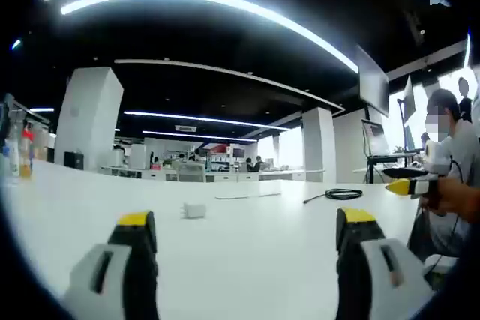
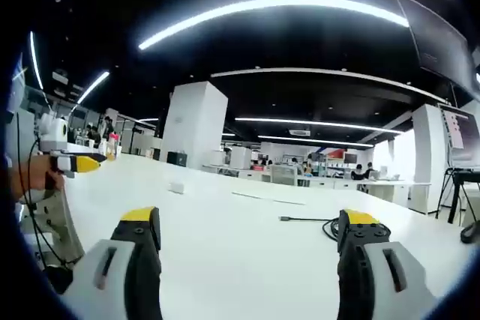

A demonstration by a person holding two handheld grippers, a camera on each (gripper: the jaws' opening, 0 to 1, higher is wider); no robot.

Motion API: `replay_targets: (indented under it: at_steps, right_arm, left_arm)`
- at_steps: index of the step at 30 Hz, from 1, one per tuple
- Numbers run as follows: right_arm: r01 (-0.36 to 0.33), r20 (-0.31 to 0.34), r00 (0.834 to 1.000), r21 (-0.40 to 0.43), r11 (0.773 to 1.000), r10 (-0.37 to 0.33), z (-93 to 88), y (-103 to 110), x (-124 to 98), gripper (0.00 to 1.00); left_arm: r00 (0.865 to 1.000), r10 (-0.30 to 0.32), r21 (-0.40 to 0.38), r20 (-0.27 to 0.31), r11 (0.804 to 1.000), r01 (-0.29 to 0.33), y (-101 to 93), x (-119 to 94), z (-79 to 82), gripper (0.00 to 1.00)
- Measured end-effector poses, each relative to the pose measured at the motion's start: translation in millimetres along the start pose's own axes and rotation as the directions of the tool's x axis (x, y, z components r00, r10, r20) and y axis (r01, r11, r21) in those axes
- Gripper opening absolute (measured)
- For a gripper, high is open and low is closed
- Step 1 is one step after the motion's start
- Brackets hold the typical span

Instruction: Plug the desk Type‑C cable into the charger adapter.

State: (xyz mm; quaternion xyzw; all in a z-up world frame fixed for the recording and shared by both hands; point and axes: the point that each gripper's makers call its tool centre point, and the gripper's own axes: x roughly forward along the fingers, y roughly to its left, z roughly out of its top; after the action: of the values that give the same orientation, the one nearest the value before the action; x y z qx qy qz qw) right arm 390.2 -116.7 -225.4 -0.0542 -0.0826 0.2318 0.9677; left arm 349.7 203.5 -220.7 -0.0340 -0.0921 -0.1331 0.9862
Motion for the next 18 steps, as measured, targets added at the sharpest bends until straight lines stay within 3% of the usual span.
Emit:
replay_targets:
  at_steps: [13,18]
  right_arm:
    - [-0.021,-0.006,1.0,0.009,1.0,0.021,1.8,13.3,1.4,1.0]
    - [-0.023,-0.002,1.0,0.012,1.0,0.024,2.2,15.9,1.6,1.0]
  left_arm:
    - [1.0,0.004,0.008,0.01,1.0,-0.004,-2.0,-1.0,3.6,1.0]
    - [1.0,-0.005,0.003,-0.017,1.0,0.005,-5.8,-2.3,-1.1,1.0]
